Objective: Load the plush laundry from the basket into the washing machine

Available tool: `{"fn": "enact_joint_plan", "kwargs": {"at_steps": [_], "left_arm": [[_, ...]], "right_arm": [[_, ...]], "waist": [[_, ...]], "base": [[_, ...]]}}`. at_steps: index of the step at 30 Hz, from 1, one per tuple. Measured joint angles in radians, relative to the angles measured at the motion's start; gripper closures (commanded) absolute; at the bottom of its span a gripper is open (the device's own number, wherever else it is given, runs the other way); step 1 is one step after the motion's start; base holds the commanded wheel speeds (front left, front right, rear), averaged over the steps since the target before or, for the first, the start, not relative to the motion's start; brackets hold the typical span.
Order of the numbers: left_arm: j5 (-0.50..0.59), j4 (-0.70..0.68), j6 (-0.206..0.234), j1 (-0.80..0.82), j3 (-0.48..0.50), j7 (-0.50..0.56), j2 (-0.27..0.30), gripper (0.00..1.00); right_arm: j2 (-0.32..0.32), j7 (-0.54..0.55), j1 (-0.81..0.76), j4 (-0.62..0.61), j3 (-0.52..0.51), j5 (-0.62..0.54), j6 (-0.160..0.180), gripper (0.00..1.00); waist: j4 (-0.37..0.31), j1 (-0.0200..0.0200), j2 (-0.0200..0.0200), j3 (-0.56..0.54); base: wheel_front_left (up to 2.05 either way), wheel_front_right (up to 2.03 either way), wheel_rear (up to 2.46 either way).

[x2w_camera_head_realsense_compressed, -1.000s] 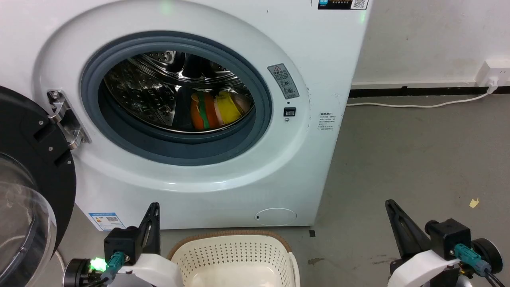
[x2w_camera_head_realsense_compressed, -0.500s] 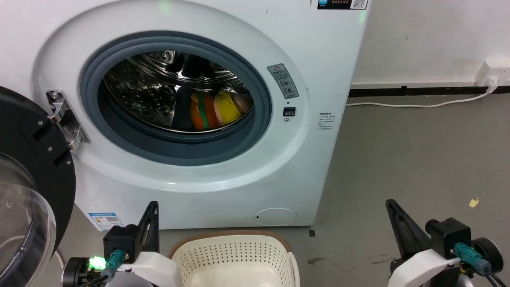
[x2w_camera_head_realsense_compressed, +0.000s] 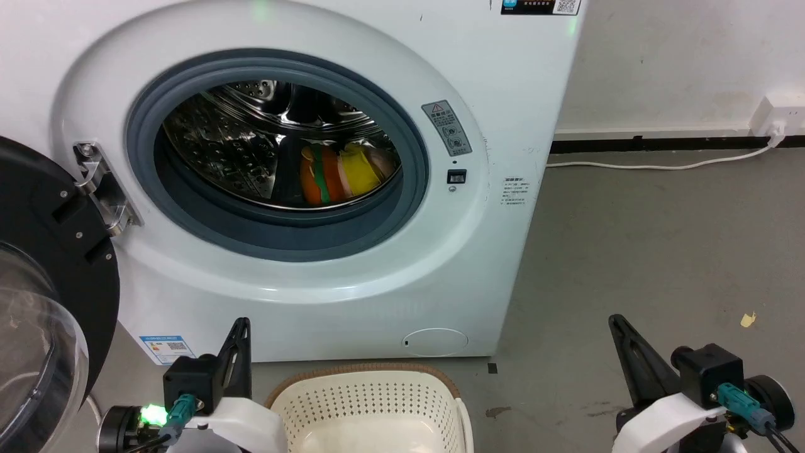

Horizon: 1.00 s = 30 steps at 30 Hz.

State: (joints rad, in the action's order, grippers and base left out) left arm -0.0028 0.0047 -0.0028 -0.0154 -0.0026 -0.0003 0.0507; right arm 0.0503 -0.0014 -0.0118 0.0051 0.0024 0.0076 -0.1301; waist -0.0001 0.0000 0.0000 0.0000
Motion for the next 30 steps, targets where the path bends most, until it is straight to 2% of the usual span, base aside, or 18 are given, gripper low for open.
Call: {"fn": "enact_joint_plan", "kwargs": {"at_steps": [30], "left_arm": [[0.000, 0.000, 0.000, 0.000, 0.000, 0.000, 0.000, 1.00]], "right_arm": [[0.000, 0.000, 0.000, 0.000, 0.000, 0.000, 0.000, 1.00]], "waist": [[0.000, 0.0000, 0.0000, 0.000]], "base": [[0.00, 0.00, 0.00]]}}
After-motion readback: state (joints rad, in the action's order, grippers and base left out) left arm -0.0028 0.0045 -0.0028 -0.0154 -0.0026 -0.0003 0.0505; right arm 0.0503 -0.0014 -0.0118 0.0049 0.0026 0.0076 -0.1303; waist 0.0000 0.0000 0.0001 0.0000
